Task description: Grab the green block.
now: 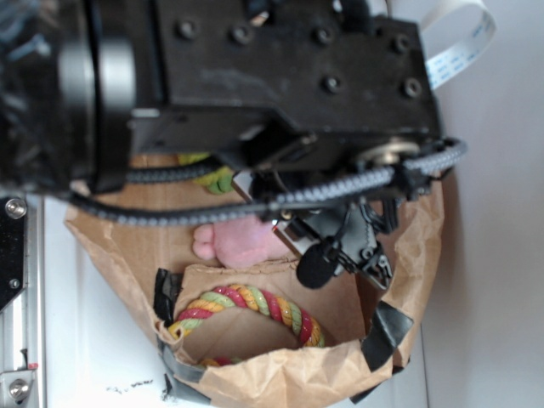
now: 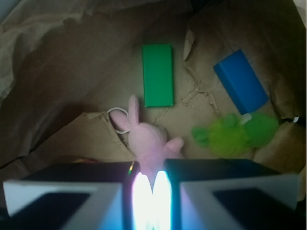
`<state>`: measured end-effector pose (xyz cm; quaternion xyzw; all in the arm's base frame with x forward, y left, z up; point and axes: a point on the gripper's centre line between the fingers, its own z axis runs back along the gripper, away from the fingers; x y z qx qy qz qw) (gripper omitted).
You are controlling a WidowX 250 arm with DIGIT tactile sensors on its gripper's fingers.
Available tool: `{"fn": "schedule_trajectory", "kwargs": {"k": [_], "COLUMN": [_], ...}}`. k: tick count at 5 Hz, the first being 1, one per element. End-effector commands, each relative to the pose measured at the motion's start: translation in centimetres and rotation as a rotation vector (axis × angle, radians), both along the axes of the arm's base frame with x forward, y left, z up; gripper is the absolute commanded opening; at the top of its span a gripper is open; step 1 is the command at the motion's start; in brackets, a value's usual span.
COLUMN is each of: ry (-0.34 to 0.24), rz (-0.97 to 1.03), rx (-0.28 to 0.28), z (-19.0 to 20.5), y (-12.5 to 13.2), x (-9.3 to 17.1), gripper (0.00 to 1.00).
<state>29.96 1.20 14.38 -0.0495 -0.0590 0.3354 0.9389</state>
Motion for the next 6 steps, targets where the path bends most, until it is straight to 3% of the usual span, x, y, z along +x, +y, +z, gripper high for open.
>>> {"fn": "schedule_trajectory", "kwargs": {"k": [1, 3, 5, 6], "ry": [-0.082, -0.094, -0.146, -0.119], "rz": [0.012, -0.02, -0.003, 0.002], "rx": [0.024, 0.024, 0.097, 0.08], "z": [0.0, -3.6, -4.9, -5.6], "y": [2.6, 4.1, 5.3, 5.8], "x": [3.4, 4.5, 3.7, 4.5], "gripper": [1.0, 1.0, 1.0, 1.0]}}
